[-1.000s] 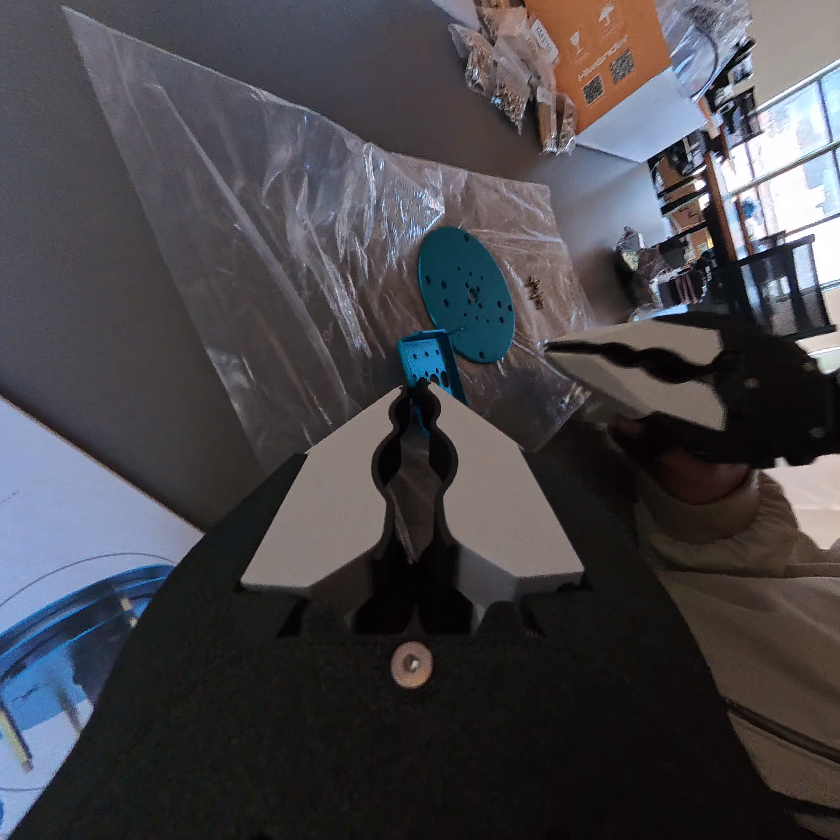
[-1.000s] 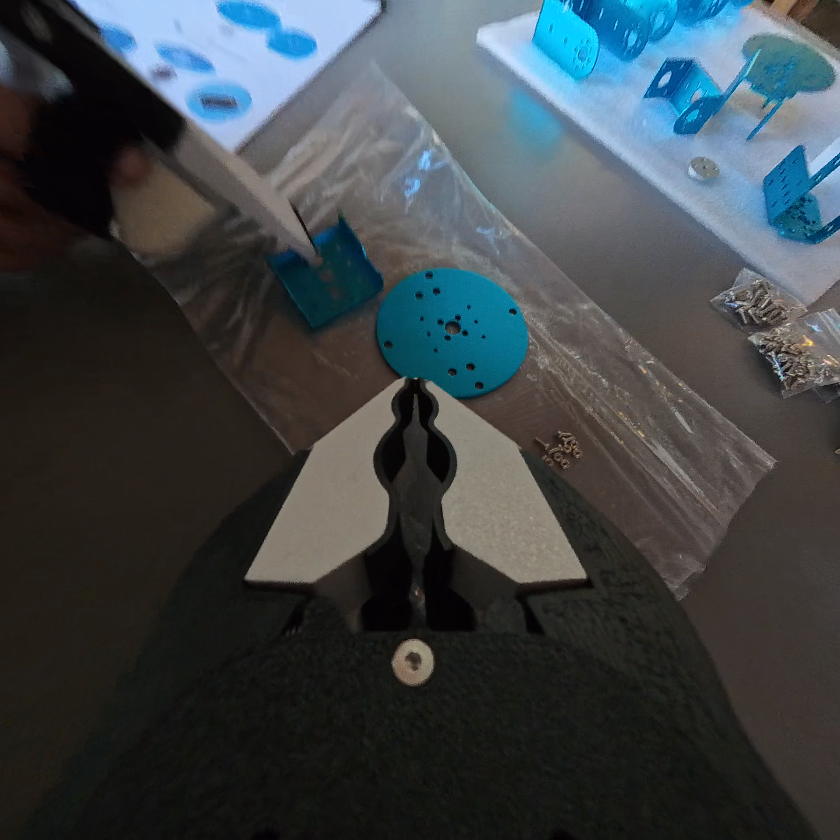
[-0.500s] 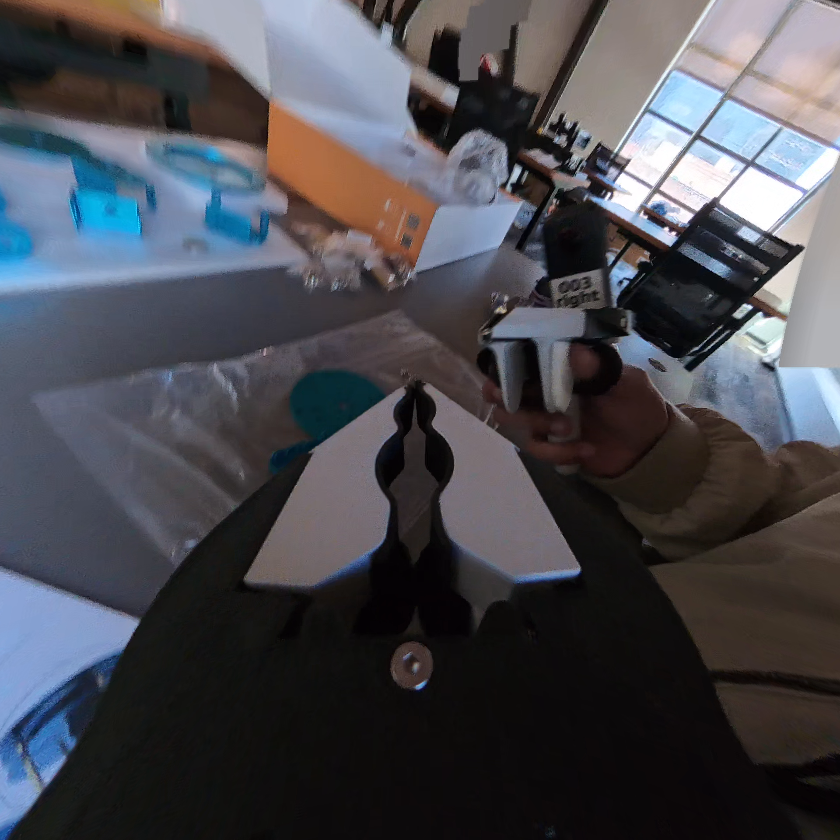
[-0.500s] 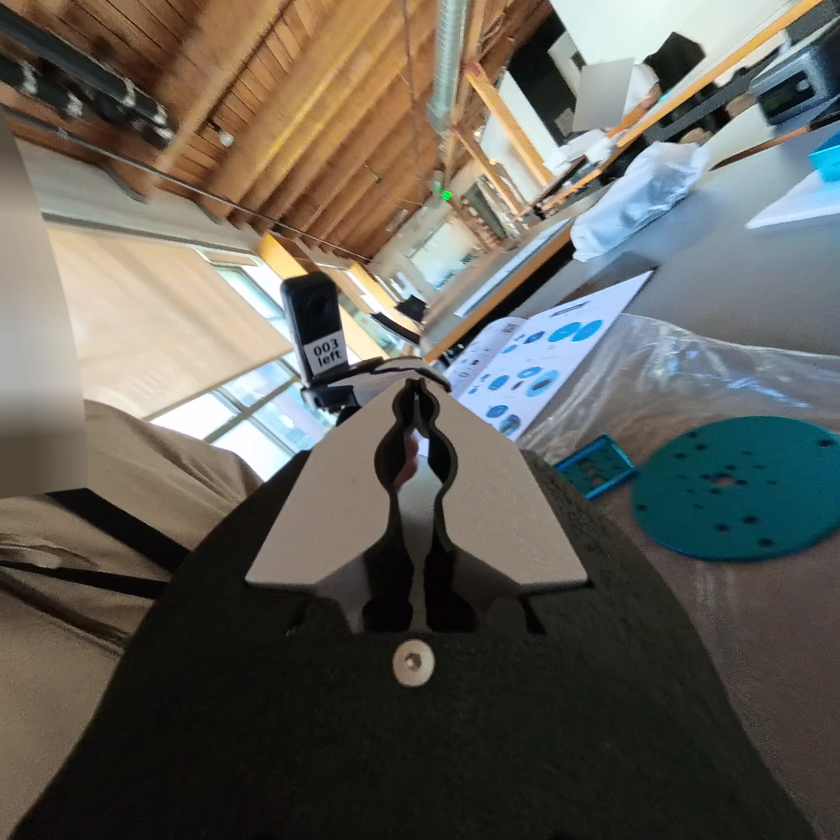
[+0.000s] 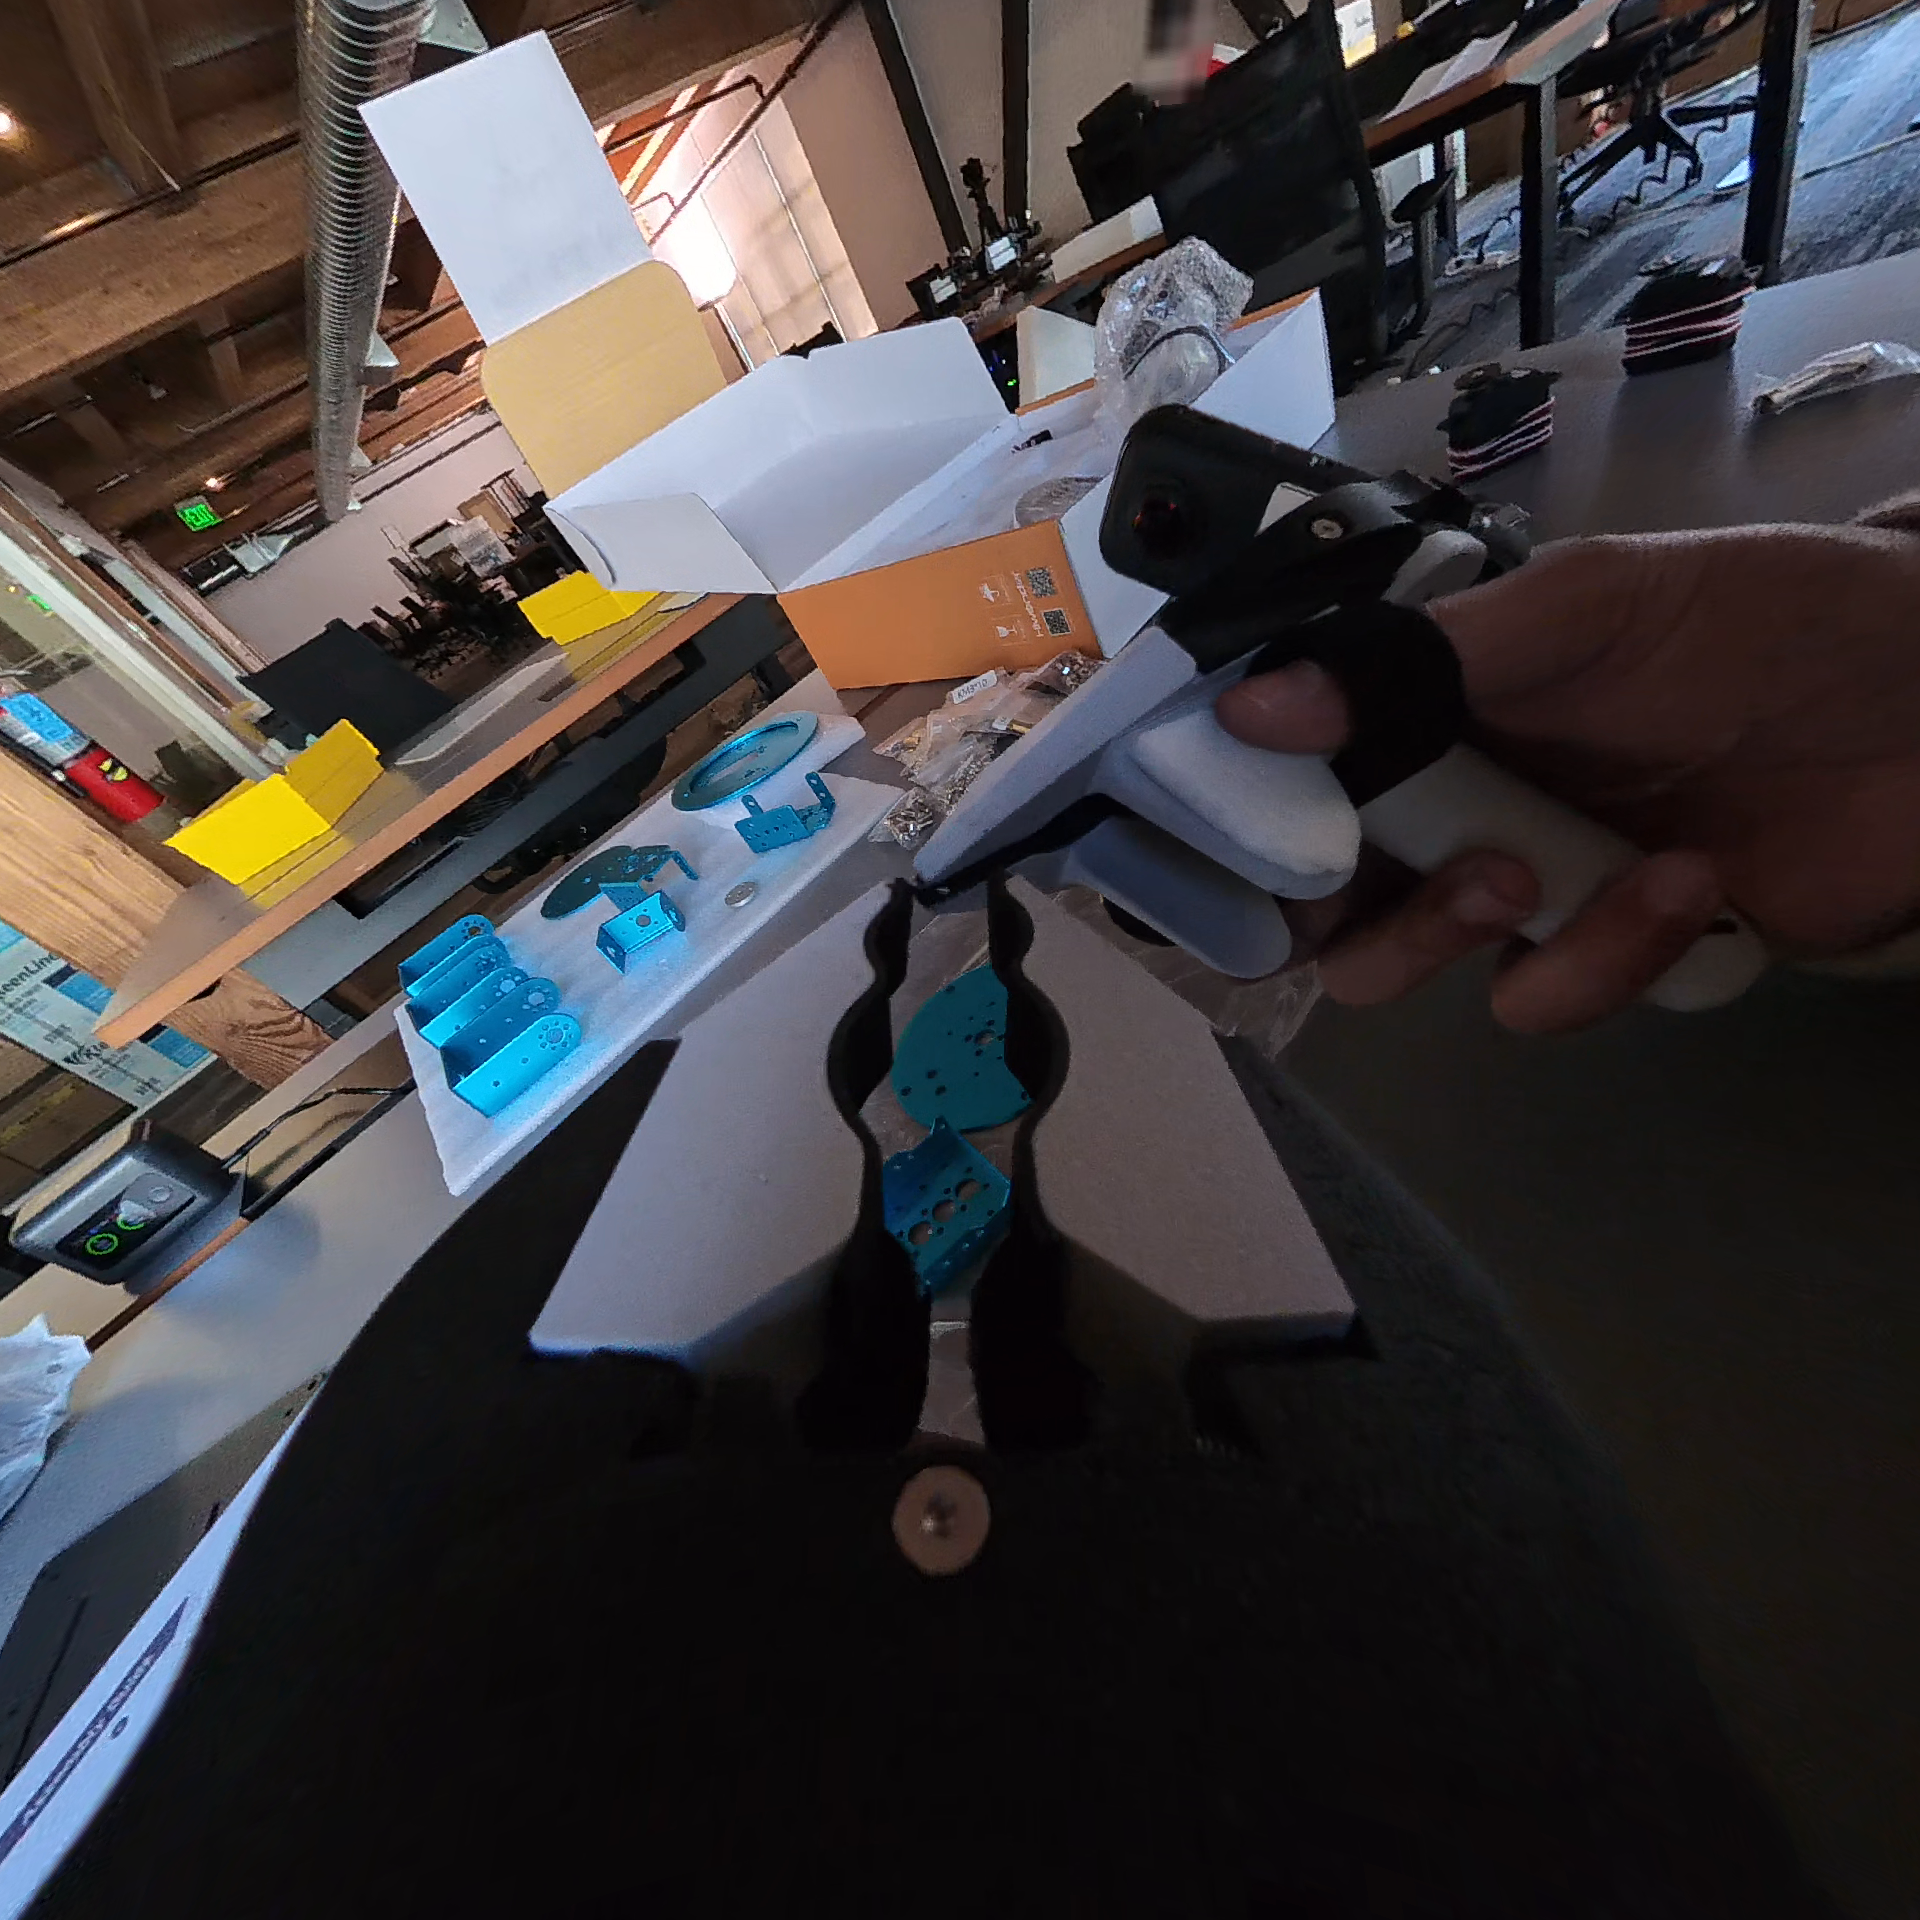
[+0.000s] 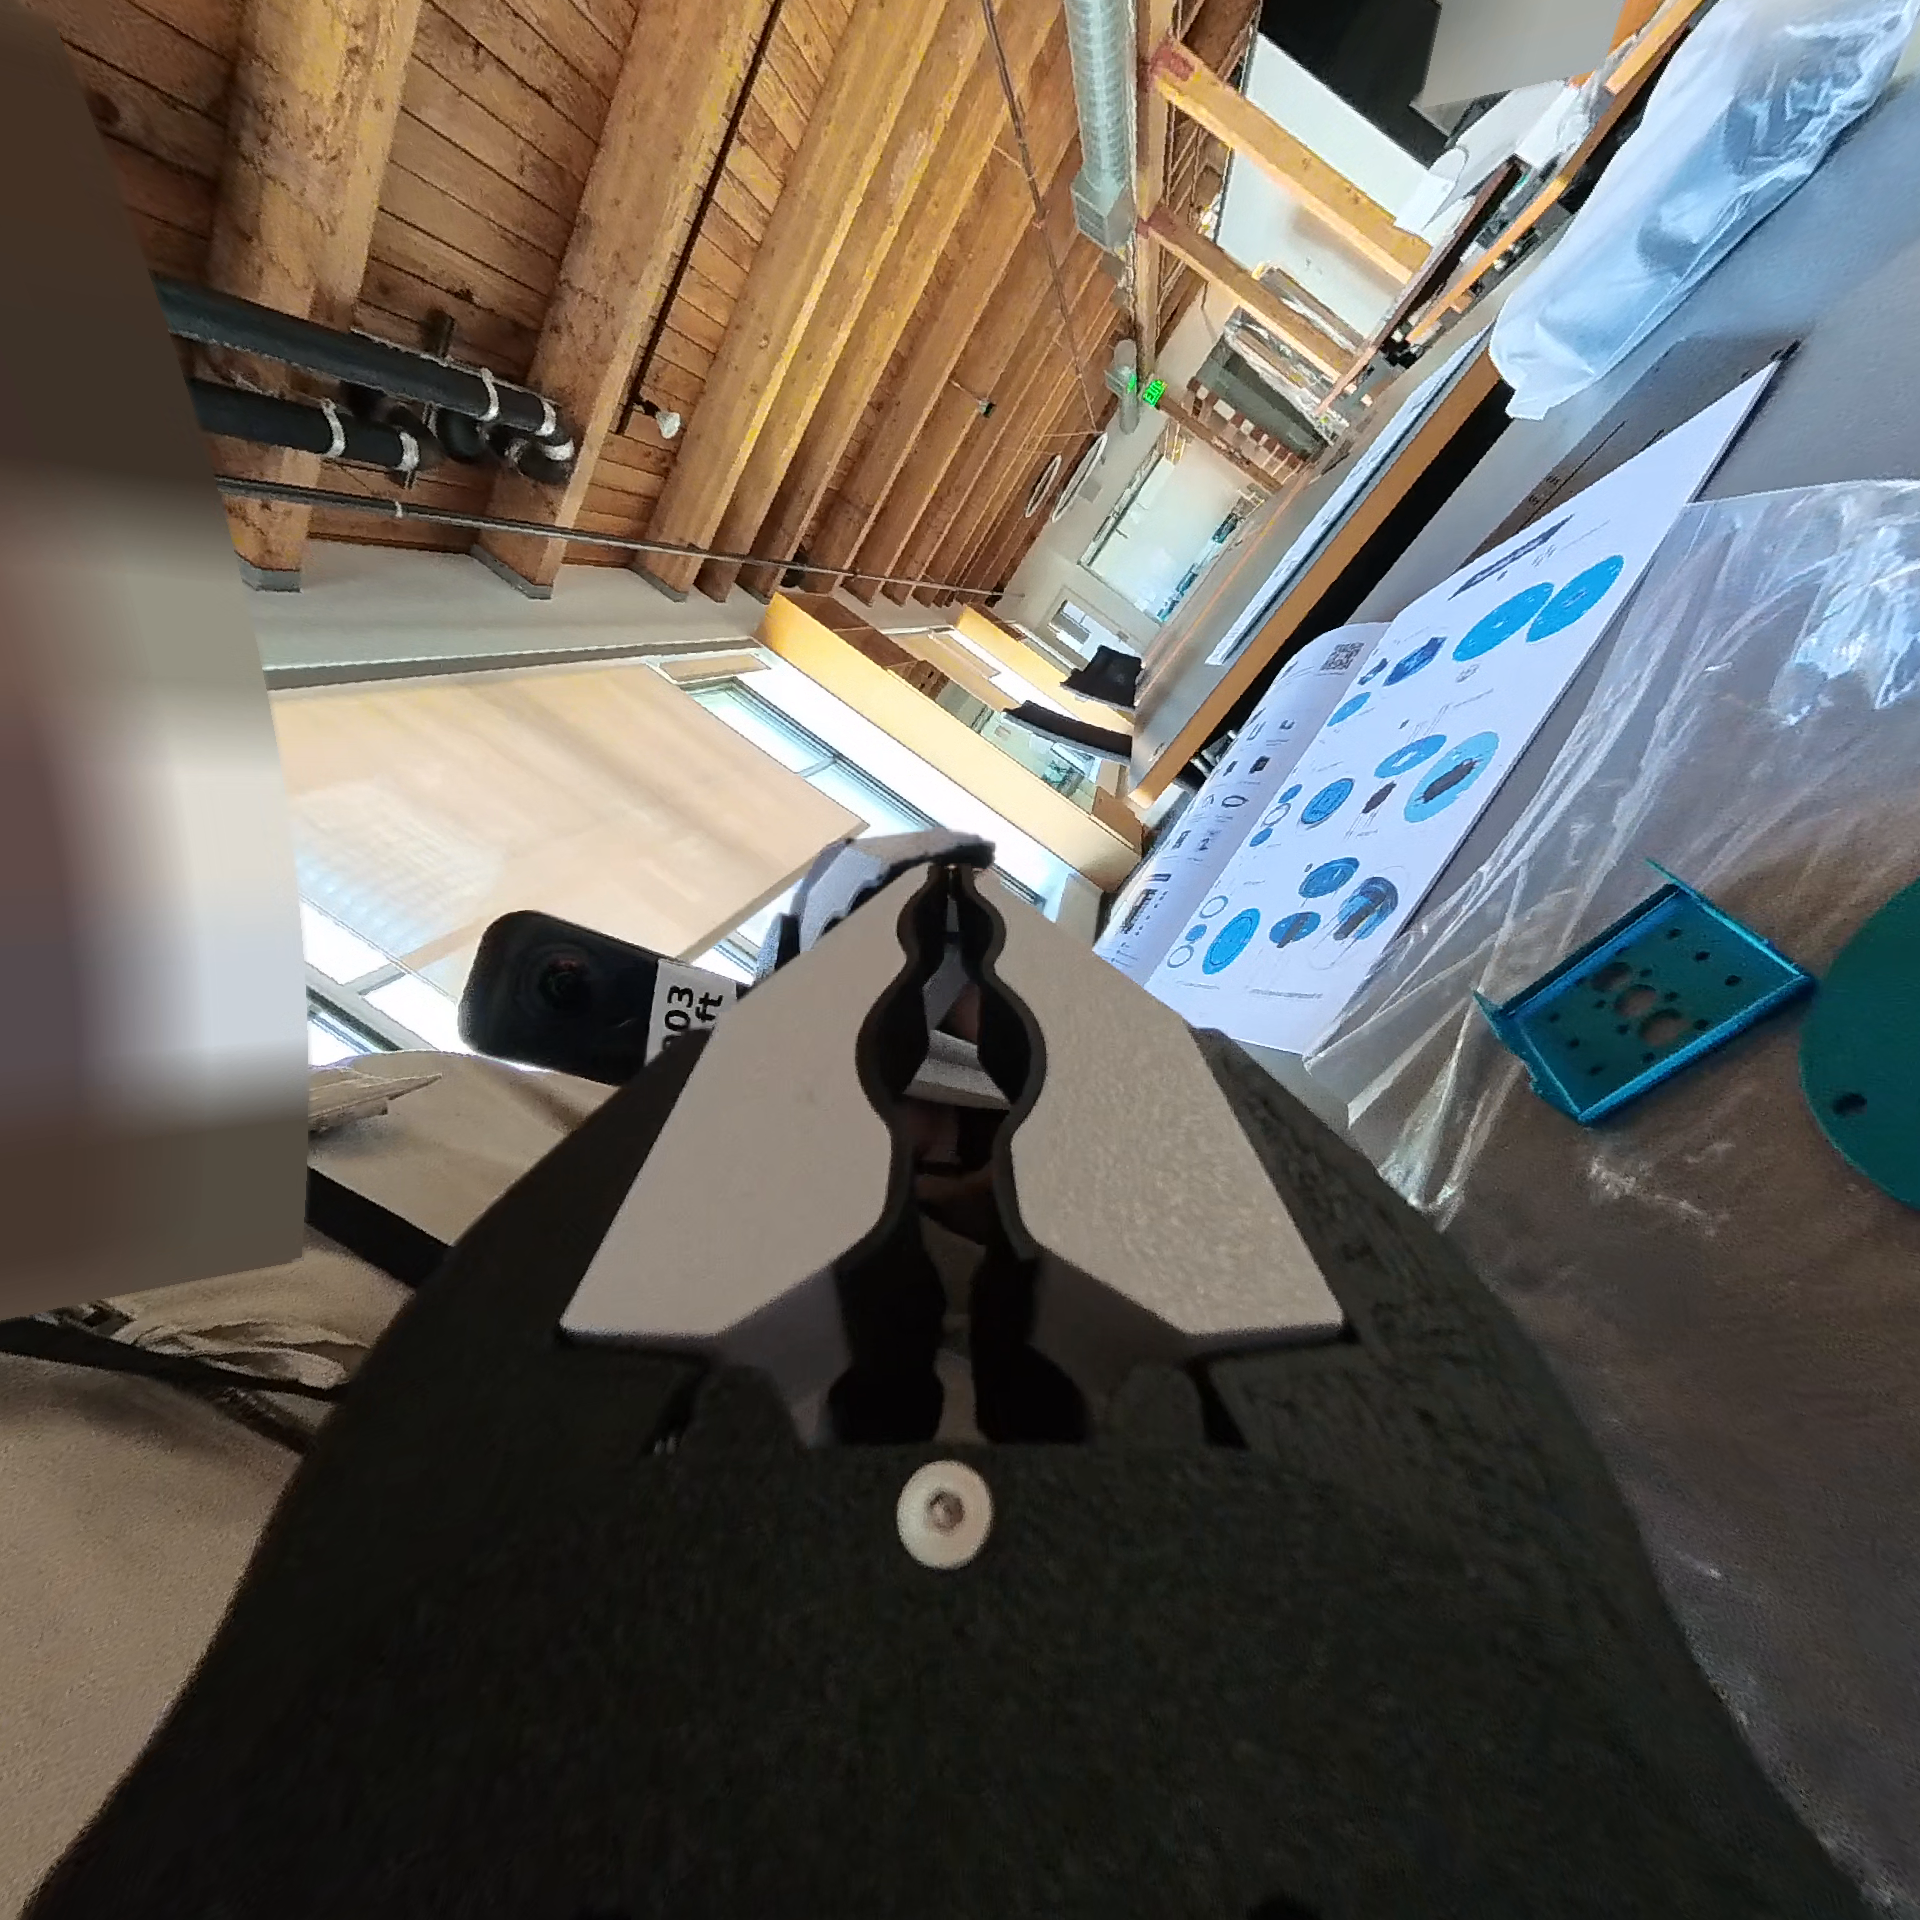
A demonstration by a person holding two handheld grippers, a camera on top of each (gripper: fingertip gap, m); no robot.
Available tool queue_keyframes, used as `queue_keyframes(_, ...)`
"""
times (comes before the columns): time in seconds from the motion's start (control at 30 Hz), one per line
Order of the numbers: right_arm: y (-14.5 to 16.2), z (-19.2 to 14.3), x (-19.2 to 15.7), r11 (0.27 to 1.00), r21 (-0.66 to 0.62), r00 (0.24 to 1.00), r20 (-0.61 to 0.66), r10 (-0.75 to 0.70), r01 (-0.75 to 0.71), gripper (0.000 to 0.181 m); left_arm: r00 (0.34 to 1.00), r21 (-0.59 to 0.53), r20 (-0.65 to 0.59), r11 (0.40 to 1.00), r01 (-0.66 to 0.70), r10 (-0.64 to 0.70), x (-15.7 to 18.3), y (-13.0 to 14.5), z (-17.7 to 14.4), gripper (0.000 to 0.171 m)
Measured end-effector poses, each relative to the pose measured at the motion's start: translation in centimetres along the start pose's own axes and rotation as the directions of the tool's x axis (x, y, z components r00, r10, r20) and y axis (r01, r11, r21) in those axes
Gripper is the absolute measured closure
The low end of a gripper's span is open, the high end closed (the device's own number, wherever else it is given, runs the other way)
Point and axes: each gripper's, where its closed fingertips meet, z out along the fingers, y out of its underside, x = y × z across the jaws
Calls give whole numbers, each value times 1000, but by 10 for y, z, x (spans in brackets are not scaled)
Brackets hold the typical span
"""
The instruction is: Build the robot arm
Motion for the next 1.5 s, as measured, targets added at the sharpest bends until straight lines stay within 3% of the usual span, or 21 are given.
queue_keyframes(0.2,3,0,2,999,-5,999,13,42,-42,181,996,-9,-25,996,-86,86,2,4,-2,160)
queue_keyframes(0.43,18,-9,6,979,-177,993,36,110,-102,181,934,-18,-234,960,-281,269,16,13,-6,165)
queue_keyframes(0.63,9,-14,7,979,-192,998,30,-61,66,181,921,9,-258,954,-301,293,14,9,3,166)
queue_keyframes(0.73,-3,-15,9,981,-118,988,-13,-153,151,181,943,13,-199,963,-271,268,8,5,12,165)
queue_keyframes(0.97,-14,-22,19,957,-50,940,-179,-289,284,181,938,-2,-68,940,-340,339,5,7,27,165)
queue_keyframes(1.1,-6,-27,21,932,-144,911,-207,-357,332,181,929,2,-177,944,-331,326,14,12,25,166)
queue_keyframes(1.3,7,-32,32,891,-292,887,-207,-413,347,181,855,-17,-331,903,-429,400,23,27,22,166)
queue_keyframes(1.5,6,-38,35,881,-349,892,-203,-404,320,179,825,-38,-378,883,-467,420,22,34,23,166)
